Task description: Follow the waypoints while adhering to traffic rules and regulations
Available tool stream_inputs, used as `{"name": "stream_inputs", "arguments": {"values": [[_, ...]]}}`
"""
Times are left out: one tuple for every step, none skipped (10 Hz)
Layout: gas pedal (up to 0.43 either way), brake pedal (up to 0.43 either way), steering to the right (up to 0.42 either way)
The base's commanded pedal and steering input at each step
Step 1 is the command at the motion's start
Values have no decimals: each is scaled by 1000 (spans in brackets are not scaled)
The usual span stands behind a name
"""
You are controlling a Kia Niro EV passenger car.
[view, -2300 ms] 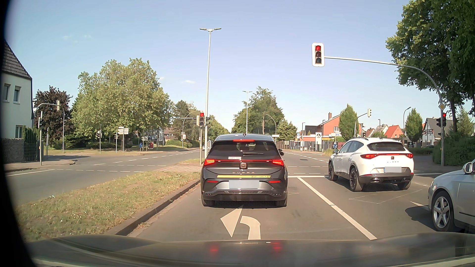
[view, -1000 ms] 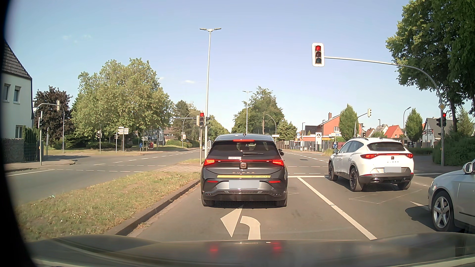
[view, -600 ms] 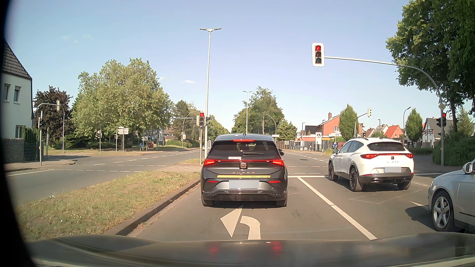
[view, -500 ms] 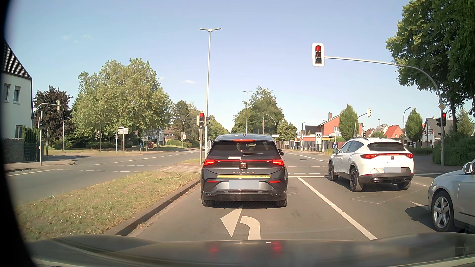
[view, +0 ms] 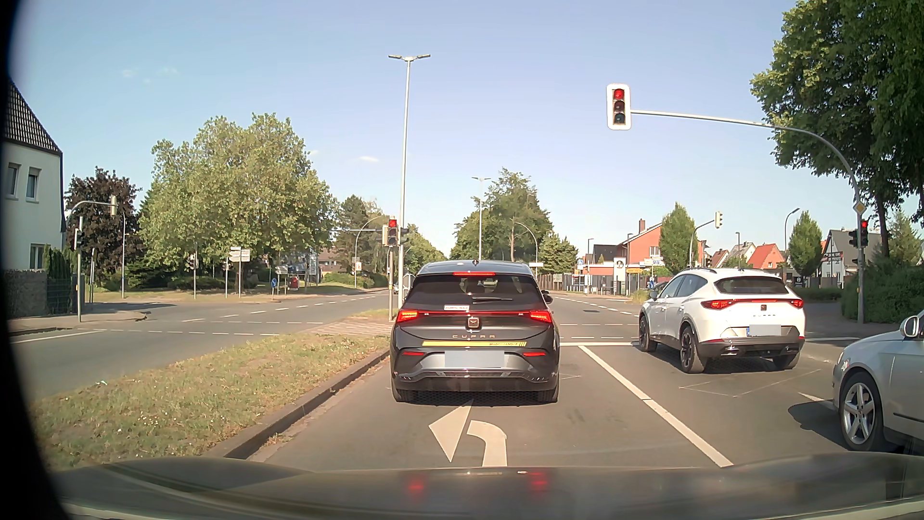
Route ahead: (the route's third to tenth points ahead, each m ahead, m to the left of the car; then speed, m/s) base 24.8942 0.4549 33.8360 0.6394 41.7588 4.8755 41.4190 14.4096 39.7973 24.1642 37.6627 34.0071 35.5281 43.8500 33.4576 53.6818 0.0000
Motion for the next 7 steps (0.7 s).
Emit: {"name": "stream_inputs", "arguments": {"values": [[0, 201, -7], [0, 201, -7], [0, 201, -7], [0, 201, -7], [0, 201, -7], [0, 201, -7], [0, 201, -7]]}}
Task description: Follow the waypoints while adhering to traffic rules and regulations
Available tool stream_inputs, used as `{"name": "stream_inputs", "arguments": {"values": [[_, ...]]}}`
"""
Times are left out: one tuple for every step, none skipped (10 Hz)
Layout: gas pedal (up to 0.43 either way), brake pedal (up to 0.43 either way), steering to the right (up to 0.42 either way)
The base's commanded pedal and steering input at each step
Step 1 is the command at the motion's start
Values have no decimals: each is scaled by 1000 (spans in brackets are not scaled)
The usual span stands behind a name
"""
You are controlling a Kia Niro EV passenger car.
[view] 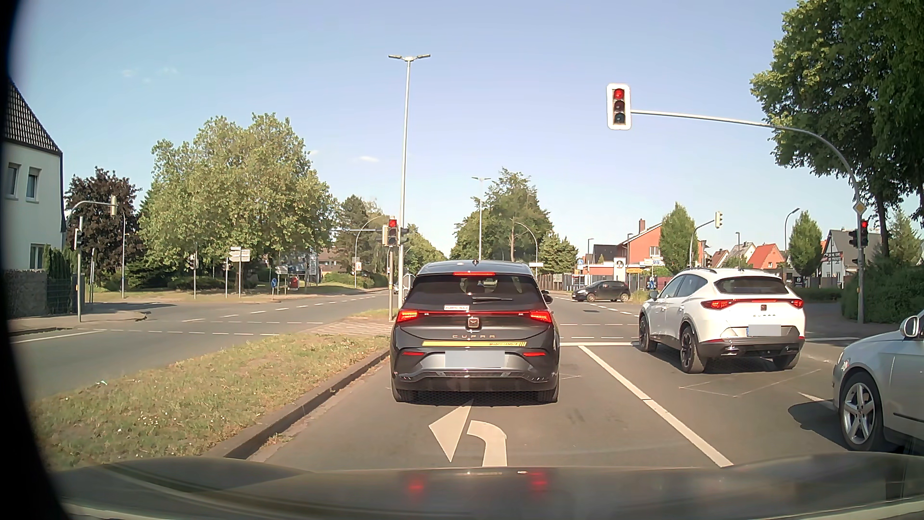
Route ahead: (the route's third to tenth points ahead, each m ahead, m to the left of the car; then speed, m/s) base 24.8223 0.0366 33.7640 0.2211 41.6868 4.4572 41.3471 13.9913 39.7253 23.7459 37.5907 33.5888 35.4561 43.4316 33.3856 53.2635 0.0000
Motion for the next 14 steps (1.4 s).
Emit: {"name": "stream_inputs", "arguments": {"values": [[0, 201, -7], [0, 201, -7], [0, 201, -7], [0, 201, -7], [0, 195, -7], [0, 201, -7], [0, 201, -8], [0, 201, -7], [0, 201, -8], [0, 201, -7], [0, 201, -8], [0, 201, -8], [0, 201, -8], [0, 201, -7]]}}
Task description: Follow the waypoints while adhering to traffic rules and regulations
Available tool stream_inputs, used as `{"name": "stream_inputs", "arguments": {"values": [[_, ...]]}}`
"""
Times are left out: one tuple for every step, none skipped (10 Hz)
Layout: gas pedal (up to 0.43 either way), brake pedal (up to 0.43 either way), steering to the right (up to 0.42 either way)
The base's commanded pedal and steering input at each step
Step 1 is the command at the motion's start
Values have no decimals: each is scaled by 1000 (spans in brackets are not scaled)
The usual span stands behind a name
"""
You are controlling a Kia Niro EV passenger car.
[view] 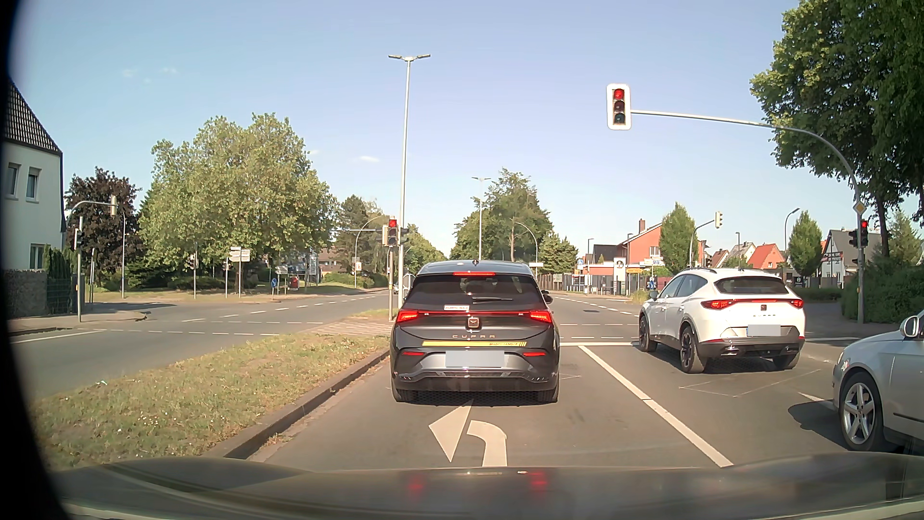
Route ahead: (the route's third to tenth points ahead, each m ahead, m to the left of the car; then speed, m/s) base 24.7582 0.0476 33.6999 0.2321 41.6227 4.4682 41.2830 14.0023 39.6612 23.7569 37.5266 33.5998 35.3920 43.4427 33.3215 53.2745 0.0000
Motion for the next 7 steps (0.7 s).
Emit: {"name": "stream_inputs", "arguments": {"values": [[0, 195, -7], [0, 201, -8], [0, 201, -7], [0, 201, -8], [0, 201, -8], [0, 195, -8], [0, 207, -8]]}}
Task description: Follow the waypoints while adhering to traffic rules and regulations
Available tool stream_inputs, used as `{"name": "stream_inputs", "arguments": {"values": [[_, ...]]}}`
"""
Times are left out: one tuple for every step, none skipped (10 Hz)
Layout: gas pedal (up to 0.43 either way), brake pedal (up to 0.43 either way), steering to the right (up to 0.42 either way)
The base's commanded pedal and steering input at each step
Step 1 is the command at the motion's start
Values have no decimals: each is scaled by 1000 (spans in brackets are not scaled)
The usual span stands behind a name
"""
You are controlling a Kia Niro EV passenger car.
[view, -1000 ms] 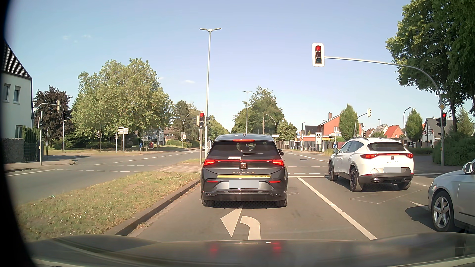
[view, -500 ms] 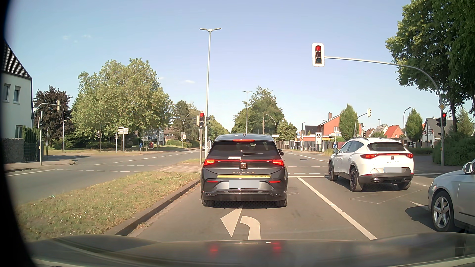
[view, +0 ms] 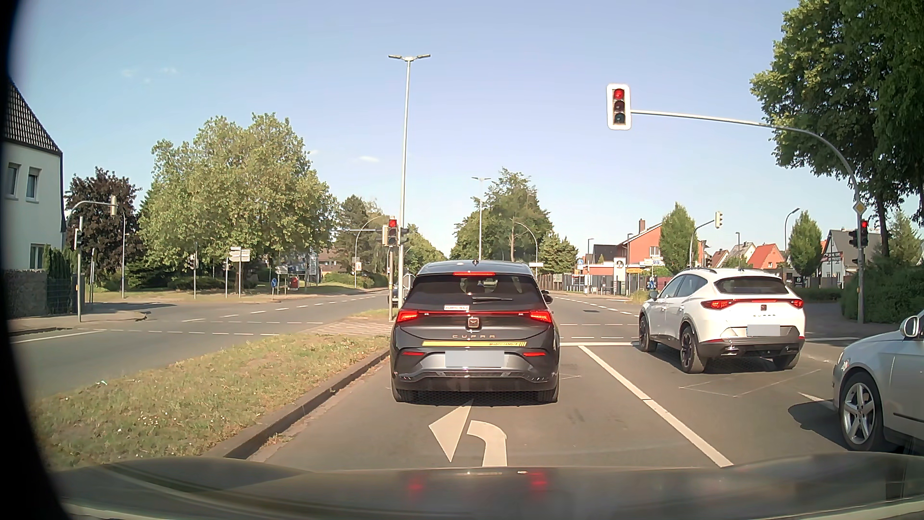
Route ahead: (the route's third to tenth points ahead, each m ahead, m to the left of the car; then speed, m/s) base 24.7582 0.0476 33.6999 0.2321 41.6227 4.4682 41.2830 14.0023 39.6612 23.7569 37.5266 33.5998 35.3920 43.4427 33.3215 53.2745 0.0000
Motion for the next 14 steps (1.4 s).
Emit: {"name": "stream_inputs", "arguments": {"values": [[0, 201, -8], [0, 201, -8], [0, 201, -8], [0, 201, -8], [0, 201, -8], [0, 201, -8], [0, 201, -9], [0, 195, -8], [0, 201, -9], [0, 201, -9], [0, 195, -8], [0, 195, -8], [0, 195, -8], [0, 201, -8]]}}
